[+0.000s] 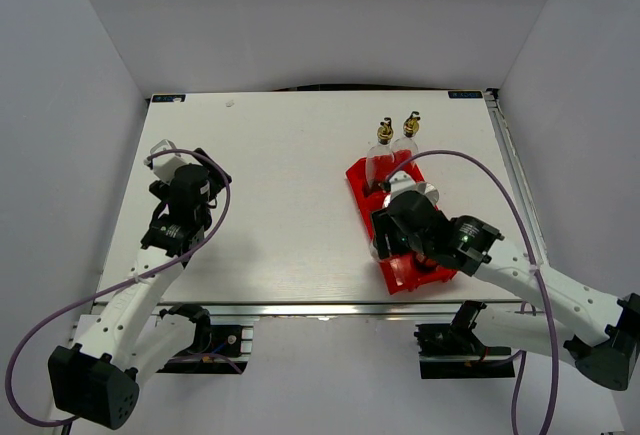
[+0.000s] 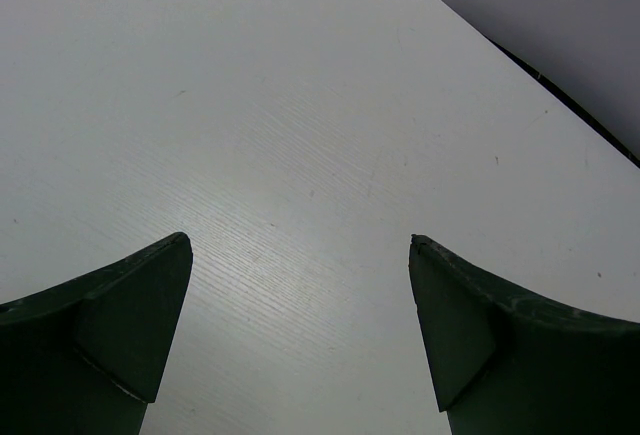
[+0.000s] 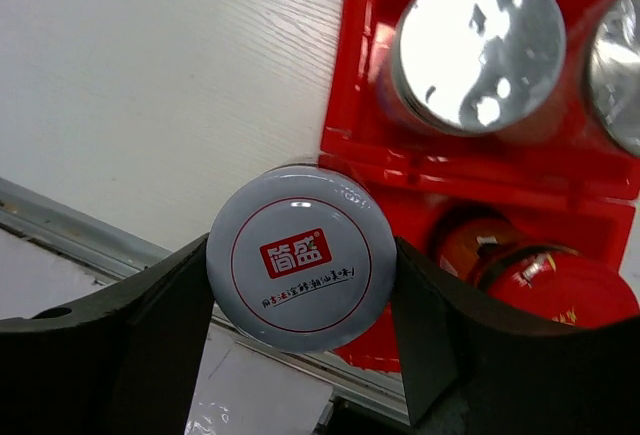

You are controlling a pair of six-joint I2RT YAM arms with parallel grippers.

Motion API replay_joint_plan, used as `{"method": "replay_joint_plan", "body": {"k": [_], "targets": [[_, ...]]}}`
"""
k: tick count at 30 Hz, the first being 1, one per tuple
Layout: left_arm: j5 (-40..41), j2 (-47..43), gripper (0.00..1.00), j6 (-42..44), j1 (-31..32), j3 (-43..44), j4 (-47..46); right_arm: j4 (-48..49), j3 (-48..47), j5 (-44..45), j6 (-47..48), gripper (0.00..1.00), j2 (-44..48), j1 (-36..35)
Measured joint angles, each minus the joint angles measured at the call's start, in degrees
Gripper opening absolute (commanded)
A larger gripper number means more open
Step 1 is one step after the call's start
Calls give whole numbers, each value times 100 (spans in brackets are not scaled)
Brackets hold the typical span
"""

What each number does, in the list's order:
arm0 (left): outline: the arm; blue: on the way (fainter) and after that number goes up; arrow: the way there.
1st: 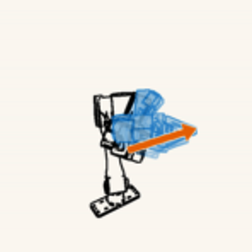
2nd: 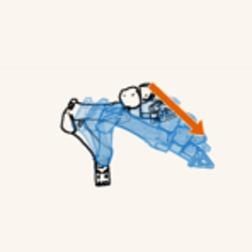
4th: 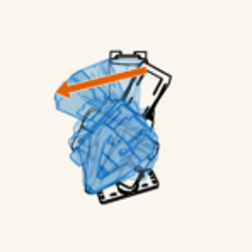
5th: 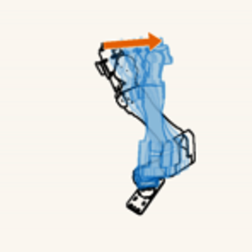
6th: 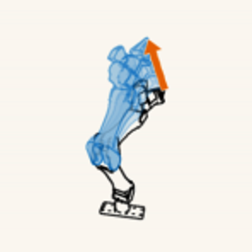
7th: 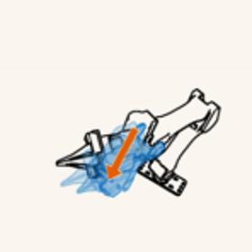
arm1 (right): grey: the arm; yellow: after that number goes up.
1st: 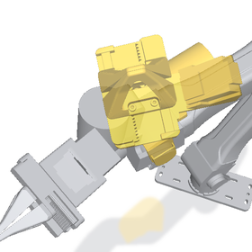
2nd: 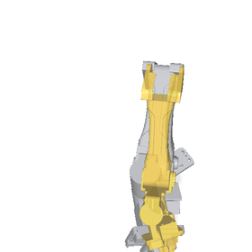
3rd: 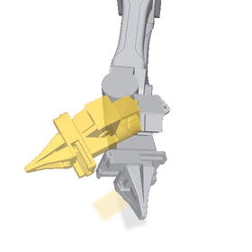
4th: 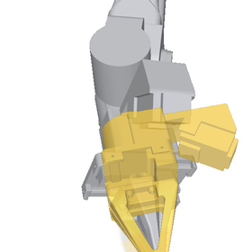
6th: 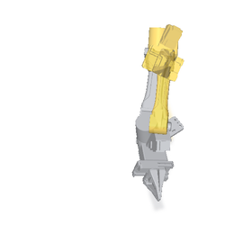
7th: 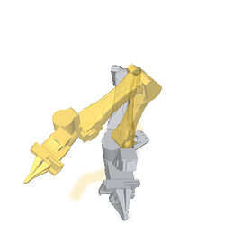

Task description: Organize the condiment bottles

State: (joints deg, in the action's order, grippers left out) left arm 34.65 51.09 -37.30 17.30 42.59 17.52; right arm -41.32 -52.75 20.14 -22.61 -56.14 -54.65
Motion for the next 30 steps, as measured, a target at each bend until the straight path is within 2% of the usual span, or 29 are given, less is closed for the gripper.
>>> {"method": "replay_joint_plan", "body": {"k": [6, 11, 12, 14, 18, 20, 22, 23, 30], "targets": [[0, 0, 98, 7, 0, 0, -2, -133, 634, 251, -297, 8, 345, 343], [-2, 0, 98, 22, 0, -2, -2, -190, 774, 319, -400, 9, 291, 623], [-2, 0, 98, 22, 0, -2, -2, -177, 776, 334, -409, 16, 289, 638], [-2, 0, 98, 22, 0, -2, -2, -122, 809, 354, -424, 23, 291, 667], [-2, 0, 98, 22, 0, -2, -2, 28, 1008, 295, -422, 54, 313, 671], [-2, 0, 98, 22, 0, -2, -2, 98, 1139, 219, -420, 62, 361, 680], [-2, 0, 98, 22, 0, -2, -2, 114, 1204, 195, -422, 77, 396, 691], [-2, 0, 98, 22, 0, -2, -2, 118, 1226, 175, -435, 89, 422, 691], [-2, 2, 98, 22, 0, -2, -2, 348, 1202, -61, -487, 89, 649, 695]]}}
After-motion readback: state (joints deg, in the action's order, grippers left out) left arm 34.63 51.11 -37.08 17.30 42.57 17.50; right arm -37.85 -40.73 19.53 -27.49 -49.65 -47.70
